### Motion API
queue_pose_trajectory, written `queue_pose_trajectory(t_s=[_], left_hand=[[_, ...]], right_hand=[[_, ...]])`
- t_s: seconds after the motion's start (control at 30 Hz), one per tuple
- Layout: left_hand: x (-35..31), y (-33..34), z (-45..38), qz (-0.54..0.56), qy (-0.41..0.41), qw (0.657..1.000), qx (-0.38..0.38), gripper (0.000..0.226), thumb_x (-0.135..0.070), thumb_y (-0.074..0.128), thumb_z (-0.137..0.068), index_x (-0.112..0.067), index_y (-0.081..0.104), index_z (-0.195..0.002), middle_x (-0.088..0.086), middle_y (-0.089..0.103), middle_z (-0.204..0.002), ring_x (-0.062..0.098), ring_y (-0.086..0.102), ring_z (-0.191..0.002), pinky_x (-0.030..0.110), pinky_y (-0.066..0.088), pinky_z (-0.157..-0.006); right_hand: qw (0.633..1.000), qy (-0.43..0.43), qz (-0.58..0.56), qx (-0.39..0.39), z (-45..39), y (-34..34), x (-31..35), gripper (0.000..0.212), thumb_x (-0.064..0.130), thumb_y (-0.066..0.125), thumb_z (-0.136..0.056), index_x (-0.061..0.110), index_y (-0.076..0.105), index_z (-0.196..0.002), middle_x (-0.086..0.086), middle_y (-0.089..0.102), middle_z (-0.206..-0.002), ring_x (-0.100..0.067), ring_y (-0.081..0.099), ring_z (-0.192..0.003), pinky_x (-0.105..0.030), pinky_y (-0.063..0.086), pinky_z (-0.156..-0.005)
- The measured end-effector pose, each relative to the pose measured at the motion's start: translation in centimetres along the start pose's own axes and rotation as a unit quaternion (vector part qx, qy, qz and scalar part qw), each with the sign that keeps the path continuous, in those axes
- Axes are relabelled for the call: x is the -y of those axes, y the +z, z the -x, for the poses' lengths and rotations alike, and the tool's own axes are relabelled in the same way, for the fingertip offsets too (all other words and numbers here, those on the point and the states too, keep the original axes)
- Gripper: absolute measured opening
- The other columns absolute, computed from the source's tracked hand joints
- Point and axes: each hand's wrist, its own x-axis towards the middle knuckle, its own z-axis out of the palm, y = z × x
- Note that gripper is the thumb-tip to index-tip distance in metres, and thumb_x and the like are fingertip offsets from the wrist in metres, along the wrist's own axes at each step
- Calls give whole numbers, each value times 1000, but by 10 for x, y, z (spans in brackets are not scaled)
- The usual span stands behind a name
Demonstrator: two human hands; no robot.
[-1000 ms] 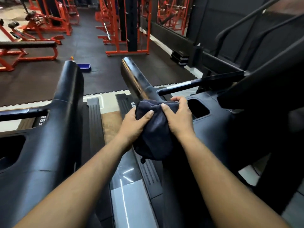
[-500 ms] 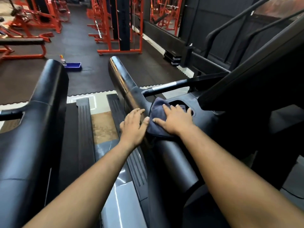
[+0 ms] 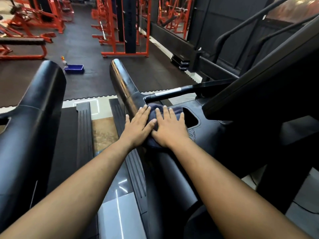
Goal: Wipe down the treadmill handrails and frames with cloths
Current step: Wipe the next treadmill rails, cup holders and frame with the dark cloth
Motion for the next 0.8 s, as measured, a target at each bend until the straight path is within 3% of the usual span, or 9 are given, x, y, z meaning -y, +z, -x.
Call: queue_pose_trajectory(t_s=[0.07, 0.13, 0.23, 0.33, 0.4, 0.57, 0.7, 0.8], left_hand=[[1, -2, -9, 3, 20, 1000, 6, 71, -63, 27, -102, -31, 12, -164, -12, 5, -172, 5, 0, -157, 56, -12, -124], [0, -2, -26, -17, 58, 998, 21, 78, -67, 20, -96, -31, 12, -164, -11, 6, -172, 5, -1, -158, 59, -11, -124], [1, -5, -56, -33, 101, 994, 40, 89, -75, 10, -88, -28, 12, -164, -9, 6, -173, 6, 0, -158, 60, -10, -124], [14, -8, -83, -23, 116, 992, 41, 92, -76, 8, -87, -28, 12, -165, -9, 5, -173, 7, 1, -158, 58, -10, -124], [23, -8, -93, -53, 138, 988, 49, 92, -76, 7, -87, -27, 10, -165, -9, 4, -173, 6, -1, -158, 58, -10, -125], [33, 9, -99, -75, 185, 978, 54, 88, -76, 10, -90, -28, 14, -164, -7, 8, -172, 7, 0, -158, 56, -10, -125], [38, 14, -99, -47, 196, 979, 12, 85, -71, 18, -94, -24, 14, -164, -3, 12, -172, 8, 3, -158, 55, -8, -126], [36, 13, -97, -40, 200, 979, 6, 85, -70, 19, -94, -23, 11, -164, -2, 9, -172, 9, 1, -158, 53, -8, -126]], right_hand=[[998, -37, -39, -13, 11, 9, -10, 81, 65, 35, -95, 32, 8, -164, -8, 5, -173, -25, 8, -159, -58, 12, -124], [998, -33, -37, -29, 16, 16, -27, 83, 74, 33, -90, 36, 17, -162, -5, 15, -172, -24, 17, -157, -57, 15, -122], [1000, 22, -12, -15, -10, 15, -34, 81, 78, 26, -91, 38, 17, -161, -2, 14, -172, -23, 11, -158, -70, -3, -117], [999, 26, -27, -7, -49, 9, -23, 79, 73, 25, -96, 33, 15, -163, 0, 1, -173, -18, -4, -159, -73, -9, -116], [999, 40, -26, -5, -59, 7, -37, 77, 72, 23, -97, 32, 17, -163, 3, 2, -173, -17, -5, -159, -73, -8, -118], [983, 184, 14, -22, -62, 10, -63, 73, 61, 27, -104, 24, 10, -164, 0, 0, -173, -21, -5, -159, -74, 0, -118], [987, 141, -69, -24, -65, 18, -36, 67, 50, 36, -105, 20, 20, -162, 1, 6, -173, -20, -2, -159, -72, 5, -119], [991, 132, 22, -22, -72, 3, -56, 59, 50, 34, -107, 22, 31, -158, 3, 13, -172, -20, -1, -159, -79, -2, -113]])
